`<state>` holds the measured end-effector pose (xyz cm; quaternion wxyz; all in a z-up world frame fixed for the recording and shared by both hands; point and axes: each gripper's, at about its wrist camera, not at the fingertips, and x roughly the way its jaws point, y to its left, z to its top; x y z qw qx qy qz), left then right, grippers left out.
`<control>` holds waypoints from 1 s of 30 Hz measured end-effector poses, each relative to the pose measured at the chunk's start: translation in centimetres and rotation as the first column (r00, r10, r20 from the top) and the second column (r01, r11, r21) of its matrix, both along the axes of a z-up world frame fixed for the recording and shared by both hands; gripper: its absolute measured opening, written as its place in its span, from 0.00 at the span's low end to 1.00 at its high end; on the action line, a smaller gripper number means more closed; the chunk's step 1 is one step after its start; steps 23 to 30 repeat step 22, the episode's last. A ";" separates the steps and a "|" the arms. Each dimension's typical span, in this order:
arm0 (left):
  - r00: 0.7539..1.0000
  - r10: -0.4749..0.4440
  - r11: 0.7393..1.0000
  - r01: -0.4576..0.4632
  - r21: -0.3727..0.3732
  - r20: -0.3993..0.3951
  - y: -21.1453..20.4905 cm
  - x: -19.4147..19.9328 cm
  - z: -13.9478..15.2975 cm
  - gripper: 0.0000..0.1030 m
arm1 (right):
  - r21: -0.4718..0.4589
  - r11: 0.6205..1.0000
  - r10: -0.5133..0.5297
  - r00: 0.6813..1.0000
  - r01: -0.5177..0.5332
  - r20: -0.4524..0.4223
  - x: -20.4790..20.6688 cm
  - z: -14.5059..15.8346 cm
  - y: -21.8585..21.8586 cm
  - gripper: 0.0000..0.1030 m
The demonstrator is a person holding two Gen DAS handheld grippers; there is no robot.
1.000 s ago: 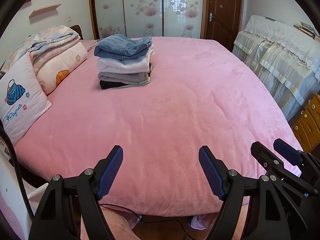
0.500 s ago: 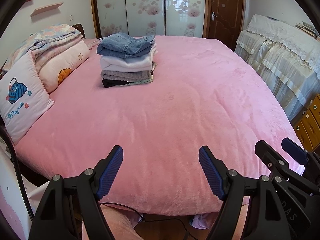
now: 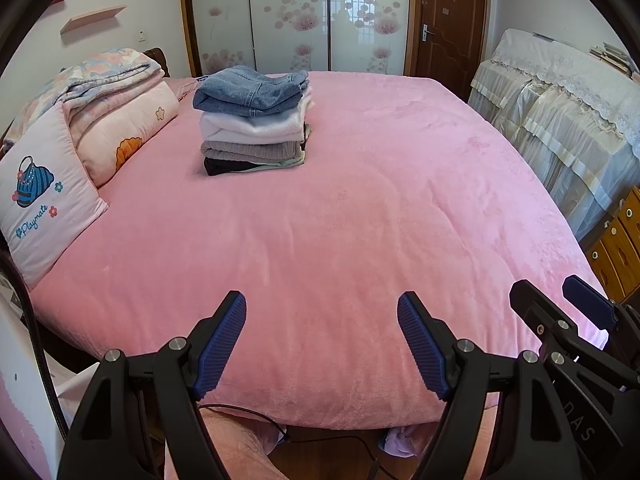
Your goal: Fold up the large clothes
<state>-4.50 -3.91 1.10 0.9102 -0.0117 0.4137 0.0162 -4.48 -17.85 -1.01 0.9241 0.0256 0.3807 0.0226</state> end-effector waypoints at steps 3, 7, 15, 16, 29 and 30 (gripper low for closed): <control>1.000 -0.001 1.000 0.001 0.001 0.000 0.1 0.0 0.0 0.75 | 0.002 1.000 -0.001 1.000 0.001 -0.002 0.0 0.0 0.0 0.62; 1.000 -0.001 1.000 0.001 0.002 -0.001 0.1 0.0 0.0 0.75 | 0.001 1.000 -0.001 1.000 0.001 -0.002 0.0 -0.1 0.0 0.62; 1.000 -0.005 1.000 0.005 0.003 -0.015 0.5 0.0 -0.4 0.75 | 0.005 1.000 -0.003 1.000 0.003 -0.002 -0.2 0.0 0.0 0.62; 1.000 -0.006 1.000 0.006 0.005 -0.015 0.5 0.0 -0.5 0.75 | 0.004 1.000 -0.004 1.000 0.004 -0.002 -0.2 0.0 0.0 0.62; 1.000 -0.007 1.000 0.007 0.007 -0.019 0.5 0.0 -0.4 0.75 | 0.005 1.000 -0.003 1.000 0.003 -0.001 -0.2 -0.1 0.0 0.62; 1.000 -0.007 1.000 0.007 0.007 -0.019 0.5 0.0 -0.4 0.75 | 0.005 1.000 -0.003 1.000 0.003 -0.001 -0.2 -0.1 0.0 0.62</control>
